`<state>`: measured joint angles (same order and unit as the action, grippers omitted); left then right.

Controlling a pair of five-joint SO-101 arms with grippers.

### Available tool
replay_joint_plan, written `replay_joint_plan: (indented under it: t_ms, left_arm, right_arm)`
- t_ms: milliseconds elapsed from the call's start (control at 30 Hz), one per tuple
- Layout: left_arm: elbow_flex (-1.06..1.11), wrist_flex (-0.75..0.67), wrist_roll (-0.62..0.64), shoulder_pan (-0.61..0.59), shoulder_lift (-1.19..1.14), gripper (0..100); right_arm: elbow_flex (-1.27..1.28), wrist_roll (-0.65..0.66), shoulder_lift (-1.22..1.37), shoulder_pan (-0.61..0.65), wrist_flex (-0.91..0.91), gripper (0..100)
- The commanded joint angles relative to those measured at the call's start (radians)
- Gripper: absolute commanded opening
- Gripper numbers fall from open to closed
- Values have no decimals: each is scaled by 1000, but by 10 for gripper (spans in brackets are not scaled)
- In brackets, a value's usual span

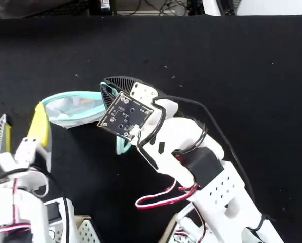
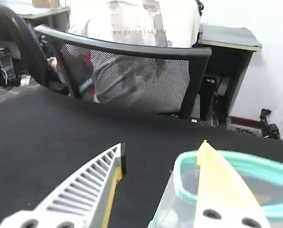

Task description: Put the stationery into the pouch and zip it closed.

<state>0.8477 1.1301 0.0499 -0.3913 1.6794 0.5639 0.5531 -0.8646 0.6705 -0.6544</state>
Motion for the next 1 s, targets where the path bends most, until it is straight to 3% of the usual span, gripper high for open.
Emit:
replay_joint_plan:
  t_ms: [0,233,367,500,600,733,867,967]
  left_arm:
    - [93,-32,-9,35,107,256]
    - [-1,212,-195,476,48,254]
    - [-84,302,-196,588,-26,255]
    - [-27,252,-198,579,-74,255]
    - [44,161,-198,478,-97,256]
    - [93,81,-198,369,-104,257]
    - [93,72,-193,337,-106,257]
    - [93,72,-193,335,-107,257]
  right_arm:
    - [-1,6,10,11,34,12]
    - [-1,3,10,6,31,12]
    - [-1,2,10,6,31,12]
    - [1,2,10,8,29,12]
    - [7,3,-2,-11,-20,13]
    - [1,0,-82,-147,-216,28]
    - [76,-84,-160,-256,-500,157]
    - [249,-100,-176,-270,-542,180]
